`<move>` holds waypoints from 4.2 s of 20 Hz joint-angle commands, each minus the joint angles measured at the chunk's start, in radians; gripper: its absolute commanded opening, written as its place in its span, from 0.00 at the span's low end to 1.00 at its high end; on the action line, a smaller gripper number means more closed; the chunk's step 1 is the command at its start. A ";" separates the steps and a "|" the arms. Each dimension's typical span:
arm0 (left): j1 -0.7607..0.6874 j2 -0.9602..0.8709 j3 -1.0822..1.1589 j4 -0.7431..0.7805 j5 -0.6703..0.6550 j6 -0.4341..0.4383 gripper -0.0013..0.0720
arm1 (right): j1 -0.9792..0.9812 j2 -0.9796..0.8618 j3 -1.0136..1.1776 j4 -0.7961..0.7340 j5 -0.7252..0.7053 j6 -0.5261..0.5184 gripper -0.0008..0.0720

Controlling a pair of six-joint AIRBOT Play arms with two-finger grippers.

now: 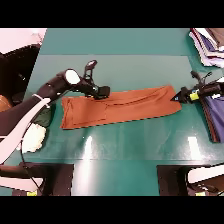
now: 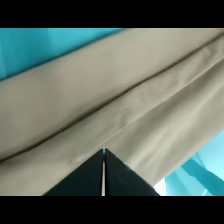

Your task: Fold the shirts.

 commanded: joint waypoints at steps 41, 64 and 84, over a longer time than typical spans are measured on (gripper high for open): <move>0.603 0.447 0.163 0.271 -0.319 0.081 0.05 | 0.851 0.011 0.262 0.047 -0.124 0.097 0.70; 0.500 0.446 0.145 0.212 -0.289 0.079 0.05 | 0.779 -0.281 0.306 0.211 -0.201 0.098 0.03; 0.305 0.438 0.119 0.178 -0.224 0.014 0.05 | -0.442 0.241 0.055 0.209 -0.382 0.098 0.03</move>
